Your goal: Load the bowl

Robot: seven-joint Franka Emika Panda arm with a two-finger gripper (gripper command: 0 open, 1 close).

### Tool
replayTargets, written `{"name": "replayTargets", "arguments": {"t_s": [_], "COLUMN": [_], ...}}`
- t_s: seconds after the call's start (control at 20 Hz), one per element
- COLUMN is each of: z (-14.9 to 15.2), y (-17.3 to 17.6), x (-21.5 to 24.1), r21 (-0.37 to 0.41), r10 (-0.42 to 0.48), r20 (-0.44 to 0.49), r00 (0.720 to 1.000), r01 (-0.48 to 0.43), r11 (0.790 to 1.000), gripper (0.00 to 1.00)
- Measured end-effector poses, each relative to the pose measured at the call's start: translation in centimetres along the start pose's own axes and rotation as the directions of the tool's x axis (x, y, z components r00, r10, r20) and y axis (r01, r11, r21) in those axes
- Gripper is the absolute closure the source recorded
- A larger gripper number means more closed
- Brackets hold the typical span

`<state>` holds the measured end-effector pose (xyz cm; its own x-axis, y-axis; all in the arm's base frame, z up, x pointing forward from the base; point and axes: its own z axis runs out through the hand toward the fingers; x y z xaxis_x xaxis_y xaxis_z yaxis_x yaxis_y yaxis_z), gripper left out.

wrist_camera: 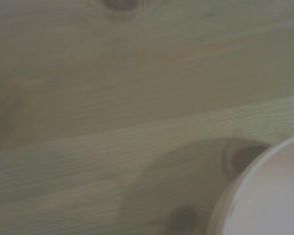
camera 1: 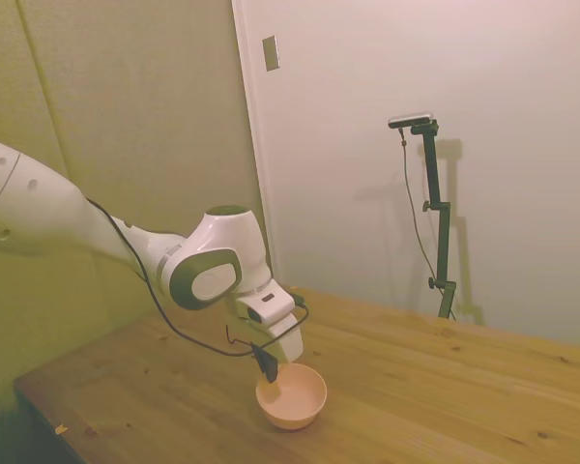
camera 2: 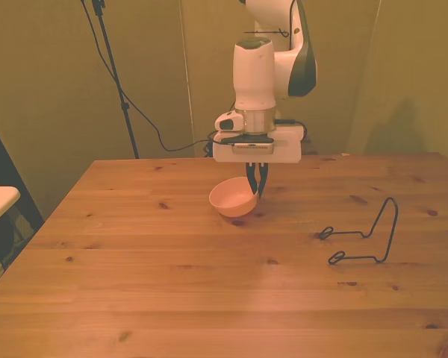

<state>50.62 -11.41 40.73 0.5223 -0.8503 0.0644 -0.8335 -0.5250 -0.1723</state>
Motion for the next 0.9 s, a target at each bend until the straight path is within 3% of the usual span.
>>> {"name": "replayTargets", "arguments": {"t_s": [0.25,0.5,0.65,0.9], "z": [-5.4,-10.0,-10.9,-9.6], "y": [-2.4,-8.0,-11.1,-11.3], "x": [0.6,-1.5,-2.5,-2.4], "r21": [0.131,0.24,0.276,0.441], "r10": [-0.038,-0.136,-0.209,-0.305], "r20": [0.03,0.07,0.083,0.187], "r00": [0.999,0.988,0.974,0.934], "r01": [0.033,0.116,0.179,0.198], "r11": [0.991,0.964,0.944,0.875], "gripper": [1.0,1.0,1.0,1.0]}}
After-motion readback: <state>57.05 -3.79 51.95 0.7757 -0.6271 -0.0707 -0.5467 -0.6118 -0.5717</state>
